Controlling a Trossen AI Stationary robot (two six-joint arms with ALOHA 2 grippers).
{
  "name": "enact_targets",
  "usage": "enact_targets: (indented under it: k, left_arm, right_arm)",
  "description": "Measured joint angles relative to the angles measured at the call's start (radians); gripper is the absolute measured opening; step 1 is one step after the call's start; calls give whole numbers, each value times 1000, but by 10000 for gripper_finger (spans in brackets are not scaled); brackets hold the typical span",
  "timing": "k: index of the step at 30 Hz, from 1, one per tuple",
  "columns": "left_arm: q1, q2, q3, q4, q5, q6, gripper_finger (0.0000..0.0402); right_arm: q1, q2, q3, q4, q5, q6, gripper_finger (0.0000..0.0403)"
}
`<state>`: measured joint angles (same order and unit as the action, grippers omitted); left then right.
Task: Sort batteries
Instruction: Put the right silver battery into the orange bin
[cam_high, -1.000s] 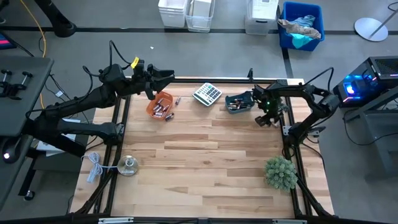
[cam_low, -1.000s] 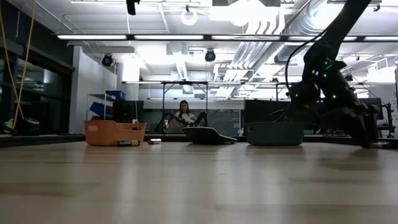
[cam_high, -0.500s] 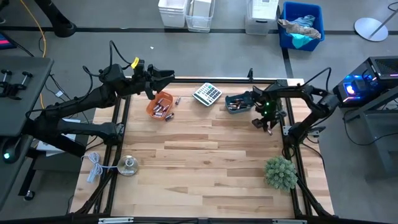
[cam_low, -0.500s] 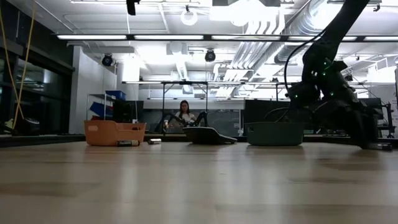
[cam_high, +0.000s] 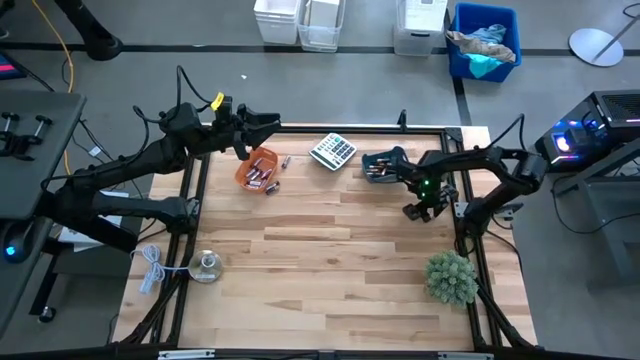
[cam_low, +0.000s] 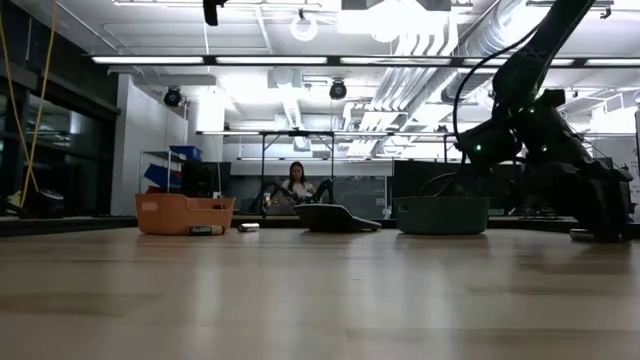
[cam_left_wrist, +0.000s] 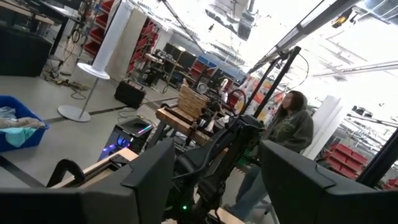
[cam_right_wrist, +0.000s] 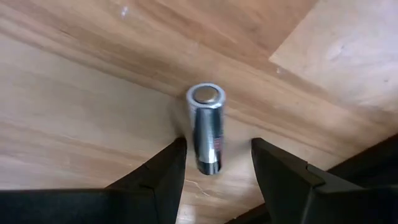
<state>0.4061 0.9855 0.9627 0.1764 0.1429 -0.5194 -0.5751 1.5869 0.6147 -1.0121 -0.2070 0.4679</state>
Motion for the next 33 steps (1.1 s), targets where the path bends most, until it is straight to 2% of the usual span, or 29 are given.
enact_targets:
  k: [5,8,10,13,19,23,27,30,33]
  left_arm:
    - [1,0,0,1,0,3,220]
    - [2,0,0,1,0,23,220]
    - [2,0,0,1,0,23,220]
    - [2,0,0,4,0,22,220]
    - [1,0,0,9,0,-22,220]
    - [1,-3,0,13,0,-26,220]
    - [1,-2,0,54,0,-27,220]
    - [1,-3,0,104,0,-29,220]
    - [-1,-2,0,164,0,-37,220]
  right_arm:
    - [43,8,21,3,31,17,175]
    - [58,11,54,-4,64,-28,152]
    - [65,12,63,-3,68,-40,118]
    - [87,10,63,6,68,-31,38]
    - [204,-41,96,32,67,-58,34]
    - [280,-129,159,203,-60,-25,34]
    - [338,-137,238,496,-77,98,34]
    - [359,-68,299,712,-25,158,34]
    - [353,57,400,869,-1,183,34]
